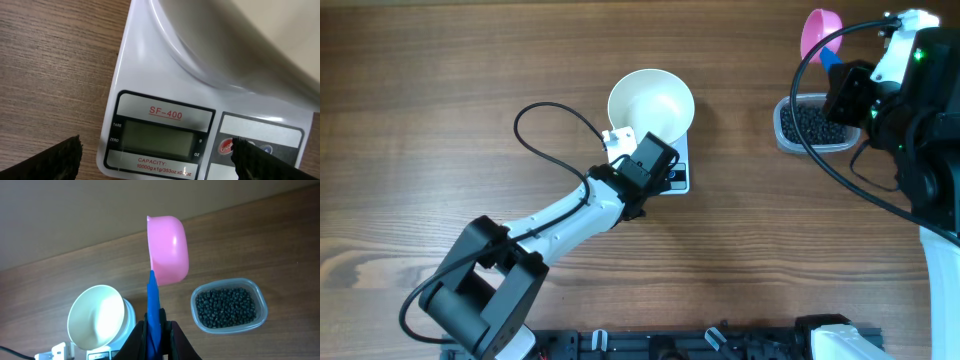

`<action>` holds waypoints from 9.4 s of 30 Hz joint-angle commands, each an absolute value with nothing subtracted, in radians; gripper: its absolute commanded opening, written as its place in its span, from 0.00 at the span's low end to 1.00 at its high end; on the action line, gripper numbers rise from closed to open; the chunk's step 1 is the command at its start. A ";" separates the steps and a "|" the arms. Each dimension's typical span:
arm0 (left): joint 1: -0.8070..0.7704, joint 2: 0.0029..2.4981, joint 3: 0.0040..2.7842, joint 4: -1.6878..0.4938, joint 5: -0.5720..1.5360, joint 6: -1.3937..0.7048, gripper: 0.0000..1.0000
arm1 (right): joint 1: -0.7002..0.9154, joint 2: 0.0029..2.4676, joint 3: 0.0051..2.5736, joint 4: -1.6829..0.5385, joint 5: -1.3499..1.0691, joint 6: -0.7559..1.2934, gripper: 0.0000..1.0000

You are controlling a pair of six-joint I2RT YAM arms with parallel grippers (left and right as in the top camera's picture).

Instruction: Scoop item into bowl and weigh 150g on scale

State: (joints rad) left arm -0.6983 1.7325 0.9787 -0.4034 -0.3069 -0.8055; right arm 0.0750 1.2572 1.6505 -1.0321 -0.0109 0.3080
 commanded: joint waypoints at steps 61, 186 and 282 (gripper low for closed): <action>-0.710 1.866 0.969 -0.437 -0.285 -0.790 1.00 | 0.072 1.264 1.664 -1.022 -0.020 0.288 0.04; 0.005 1.174 0.969 -0.828 -0.202 -0.685 1.00 | -0.381 1.354 1.662 -0.913 -0.315 0.287 0.04; -0.301 1.308 0.968 -0.668 0.162 -0.254 1.00 | -0.345 1.635 1.464 -1.028 -0.258 -0.284 0.04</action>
